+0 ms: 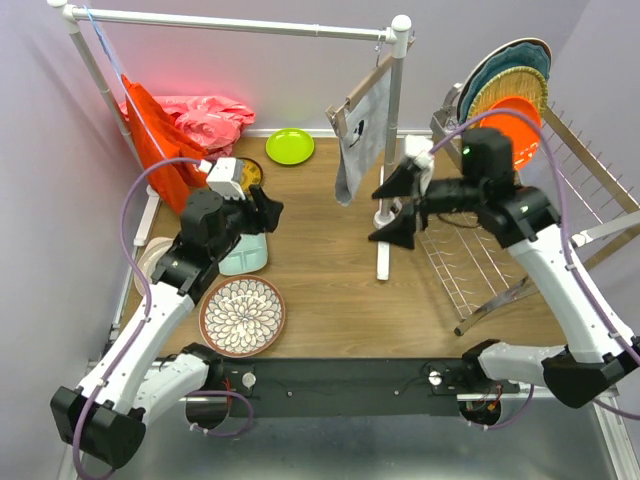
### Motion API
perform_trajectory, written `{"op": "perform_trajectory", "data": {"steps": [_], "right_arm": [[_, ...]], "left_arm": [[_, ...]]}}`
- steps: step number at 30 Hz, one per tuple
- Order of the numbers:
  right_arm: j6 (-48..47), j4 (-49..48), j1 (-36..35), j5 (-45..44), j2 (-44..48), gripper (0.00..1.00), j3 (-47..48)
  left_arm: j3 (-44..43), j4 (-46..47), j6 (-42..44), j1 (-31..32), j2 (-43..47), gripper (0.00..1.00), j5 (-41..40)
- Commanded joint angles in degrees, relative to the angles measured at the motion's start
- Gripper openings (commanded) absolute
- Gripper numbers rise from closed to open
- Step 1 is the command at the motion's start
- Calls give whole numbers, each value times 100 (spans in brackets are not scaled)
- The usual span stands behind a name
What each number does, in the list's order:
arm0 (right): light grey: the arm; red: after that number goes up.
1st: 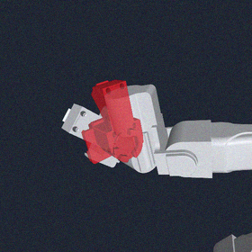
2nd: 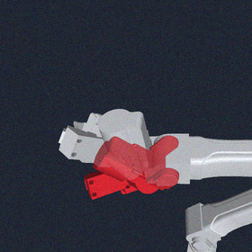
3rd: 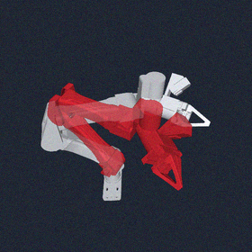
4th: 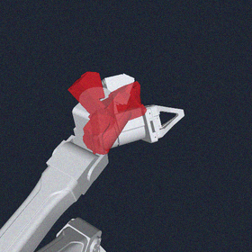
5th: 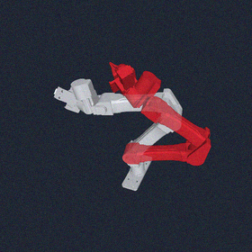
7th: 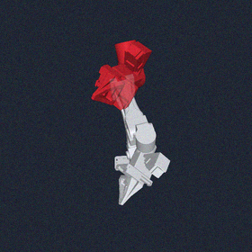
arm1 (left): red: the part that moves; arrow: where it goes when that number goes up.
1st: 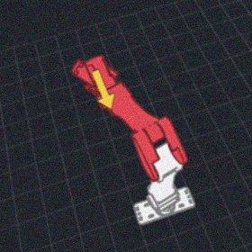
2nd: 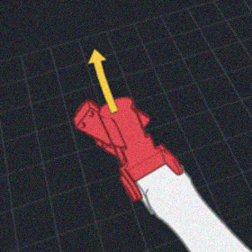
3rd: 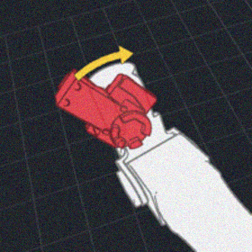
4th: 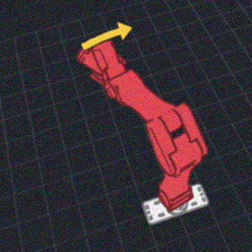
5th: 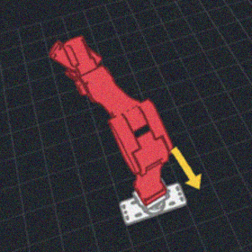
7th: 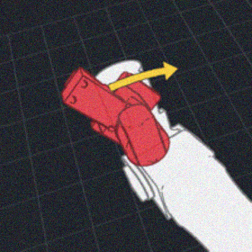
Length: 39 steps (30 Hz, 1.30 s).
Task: Load the plates into the dish rack
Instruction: Grab a plate with the right arm
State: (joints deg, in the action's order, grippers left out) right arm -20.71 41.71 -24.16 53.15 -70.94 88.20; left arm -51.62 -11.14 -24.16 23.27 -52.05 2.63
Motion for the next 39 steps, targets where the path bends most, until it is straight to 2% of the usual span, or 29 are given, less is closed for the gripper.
{"op": "perform_trajectory", "data": {"steps": [1,7,11,17,23,27,31,36,39], "right_arm": [[-205,-50,-1037,-690,352,100,-803],[-417,30,-1372,-1060,46,100,-1446],[-83,-136,-1669,-999,-604,100,-1526],[1041,-996,-2171,-1455,-1808,100,-1482],[2921,-2200,-2399,-2088,-3055,100,-1280],[4071,-2720,-2619,-2221,-3802,99,-1034],[4742,-3177,-2822,-2361,-4304,98,-858],[5198,-3538,-3033,-2414,-4710,87,-796],[5489,-3749,-3059,-2607,-4920,76,-840]], "left_arm": [[721,-451,-739,-384,-41,72,87],[802,-872,-993,-446,-323,70,448],[653,-1302,-1213,-446,-244,70,63],[460,-1776,-1688,-446,195,70,-650],[82,-2278,-2294,-446,915,70,-1079],[-120,-2621,-2426,-446,1329,70,-1449],[-296,-2806,-2418,-446,1575,70,-1617],[-402,-2956,-2409,-446,1689,69,-1670],[-455,-2991,-2400,-446,1760,69,-1713]]}}
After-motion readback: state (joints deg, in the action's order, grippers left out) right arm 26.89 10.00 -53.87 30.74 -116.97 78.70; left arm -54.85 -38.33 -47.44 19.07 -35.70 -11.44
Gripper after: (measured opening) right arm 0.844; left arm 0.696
